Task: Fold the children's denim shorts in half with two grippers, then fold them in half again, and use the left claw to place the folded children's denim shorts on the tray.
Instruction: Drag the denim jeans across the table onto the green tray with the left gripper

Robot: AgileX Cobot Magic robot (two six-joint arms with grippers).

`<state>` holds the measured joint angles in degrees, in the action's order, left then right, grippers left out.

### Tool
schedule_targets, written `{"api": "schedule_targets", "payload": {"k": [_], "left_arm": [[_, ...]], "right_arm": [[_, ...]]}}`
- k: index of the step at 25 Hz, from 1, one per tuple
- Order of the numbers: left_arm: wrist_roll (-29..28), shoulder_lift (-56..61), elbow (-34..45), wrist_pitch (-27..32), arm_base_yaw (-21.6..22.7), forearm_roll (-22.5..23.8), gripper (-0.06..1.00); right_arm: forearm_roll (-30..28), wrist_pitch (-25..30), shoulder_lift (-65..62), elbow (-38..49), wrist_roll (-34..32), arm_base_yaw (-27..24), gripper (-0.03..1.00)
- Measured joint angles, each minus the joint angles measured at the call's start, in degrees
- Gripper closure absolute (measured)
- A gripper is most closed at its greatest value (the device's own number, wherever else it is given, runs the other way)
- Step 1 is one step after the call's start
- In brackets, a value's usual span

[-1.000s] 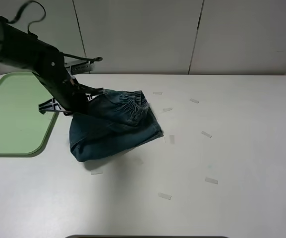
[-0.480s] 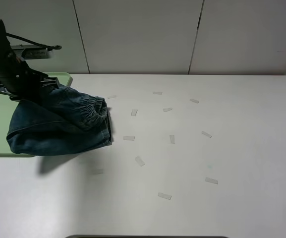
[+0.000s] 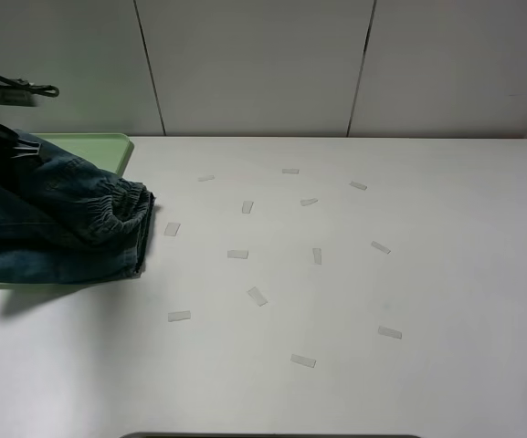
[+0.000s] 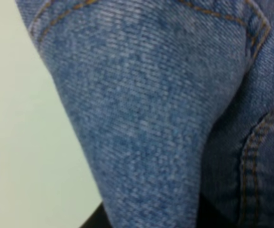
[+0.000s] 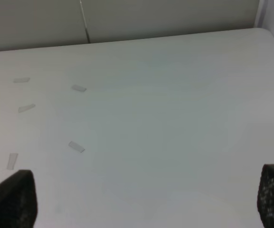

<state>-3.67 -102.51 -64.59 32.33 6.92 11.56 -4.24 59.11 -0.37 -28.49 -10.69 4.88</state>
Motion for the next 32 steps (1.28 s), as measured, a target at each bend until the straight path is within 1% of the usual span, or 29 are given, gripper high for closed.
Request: {"api": "schedule_targets", "payload": {"k": [10, 15, 20, 24, 32], "left_arm": [[6.0, 0.0, 0.0, -7.0, 6.9, -0.2, 0.82], [6.6, 0.0, 0.0, -10.9, 9.4, -0.2, 0.82], [6.7, -1.9, -0.2, -12.9, 10.2, -0.3, 0.82], [6.8, -3.7, -0.2, -13.5, 10.2, -1.5, 0.82], [7.3, -3.7, -0.2, -15.7, 10.2, -2.2, 0.82]], "right_arm": [[0.0, 0.0, 0.0, 0.0, 0.0, 0.0, 0.27], [0.0, 0.0, 0.0, 0.0, 0.0, 0.0, 0.27], [0.0, 0.0, 0.0, 0.0, 0.0, 0.0, 0.27], [0.0, 0.0, 0.0, 0.0, 0.0, 0.0, 0.27], [0.0, 0.0, 0.0, 0.0, 0.0, 0.0, 0.27]]}}
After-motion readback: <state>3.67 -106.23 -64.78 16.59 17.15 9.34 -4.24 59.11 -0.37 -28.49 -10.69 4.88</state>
